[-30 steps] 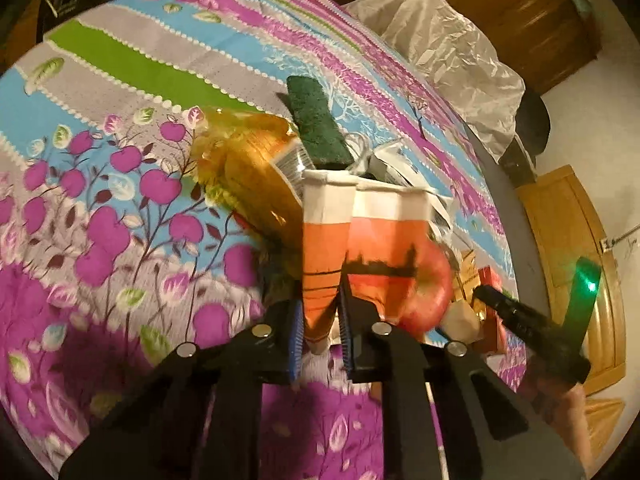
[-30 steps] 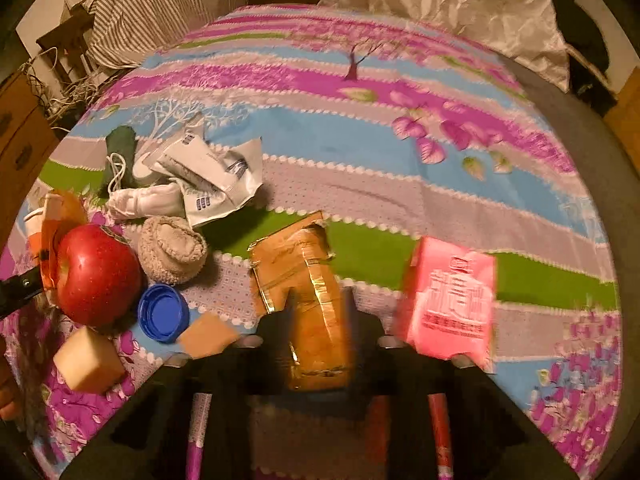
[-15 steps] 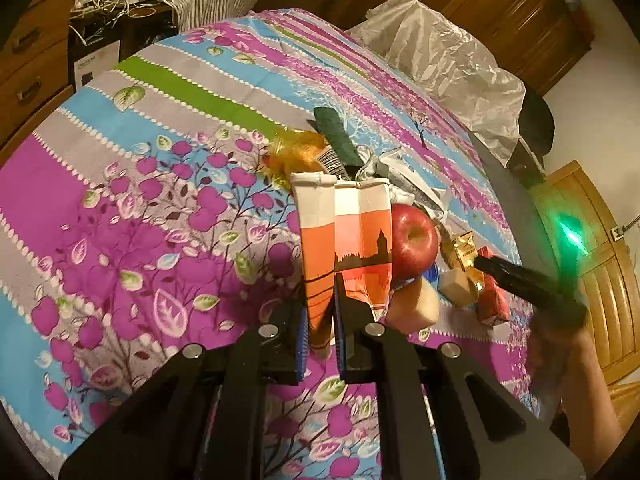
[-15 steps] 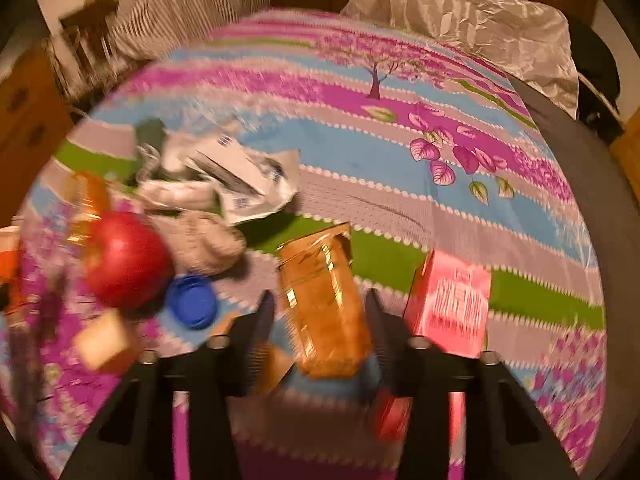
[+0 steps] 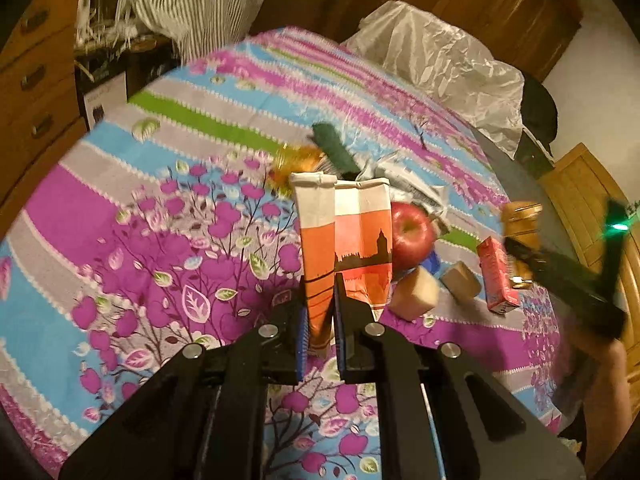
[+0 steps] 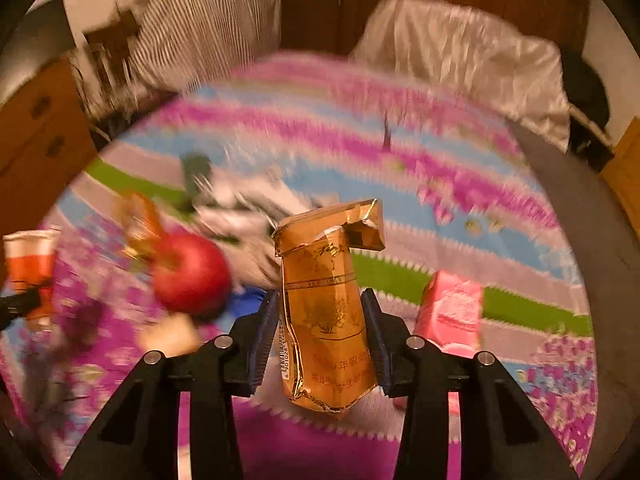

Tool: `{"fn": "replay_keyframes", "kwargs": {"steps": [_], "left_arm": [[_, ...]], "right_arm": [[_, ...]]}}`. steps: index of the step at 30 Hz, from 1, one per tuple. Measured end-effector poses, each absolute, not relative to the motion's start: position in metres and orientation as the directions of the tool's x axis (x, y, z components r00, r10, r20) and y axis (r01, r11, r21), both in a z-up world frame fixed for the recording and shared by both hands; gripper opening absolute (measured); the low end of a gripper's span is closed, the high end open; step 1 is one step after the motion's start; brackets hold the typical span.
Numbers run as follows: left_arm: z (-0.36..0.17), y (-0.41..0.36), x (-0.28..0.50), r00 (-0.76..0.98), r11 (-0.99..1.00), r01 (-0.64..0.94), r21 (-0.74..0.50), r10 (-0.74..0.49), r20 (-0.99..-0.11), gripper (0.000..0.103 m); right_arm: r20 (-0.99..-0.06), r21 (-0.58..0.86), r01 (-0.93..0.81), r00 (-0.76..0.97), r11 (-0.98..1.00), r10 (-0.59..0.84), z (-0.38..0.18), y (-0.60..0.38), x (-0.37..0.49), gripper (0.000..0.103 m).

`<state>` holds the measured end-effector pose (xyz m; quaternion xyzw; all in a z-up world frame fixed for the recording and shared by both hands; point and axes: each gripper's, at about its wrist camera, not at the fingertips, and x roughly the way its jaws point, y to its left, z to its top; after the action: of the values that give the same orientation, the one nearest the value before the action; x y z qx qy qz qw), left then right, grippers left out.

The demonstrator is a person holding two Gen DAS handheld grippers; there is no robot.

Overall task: Collect trash
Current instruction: 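Grasp the orange paper bag with the left gripper while the right grasps the gold foil bag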

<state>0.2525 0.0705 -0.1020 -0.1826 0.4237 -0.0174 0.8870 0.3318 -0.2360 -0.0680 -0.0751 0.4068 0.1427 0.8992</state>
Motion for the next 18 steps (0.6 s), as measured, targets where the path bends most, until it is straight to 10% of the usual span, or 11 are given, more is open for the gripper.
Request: {"fn": "replay_keyframes", "kwargs": {"steps": [9,18], "left_arm": [[-0.055,0.055,0.206,0.704,0.954,-0.074,-0.289,-0.155,-0.693,0.009],[-0.035,0.003,0.155,0.707,0.973,0.060,-0.221,-0.198,-0.679,0.009]], "right_arm": [[-0.599,0.116,-0.267,0.749,0.957,0.282,0.020,-0.256,0.186,0.044],[-0.659,0.233,-0.204,0.686,0.951,0.309,-0.005,-0.275,0.073,0.044]]}}
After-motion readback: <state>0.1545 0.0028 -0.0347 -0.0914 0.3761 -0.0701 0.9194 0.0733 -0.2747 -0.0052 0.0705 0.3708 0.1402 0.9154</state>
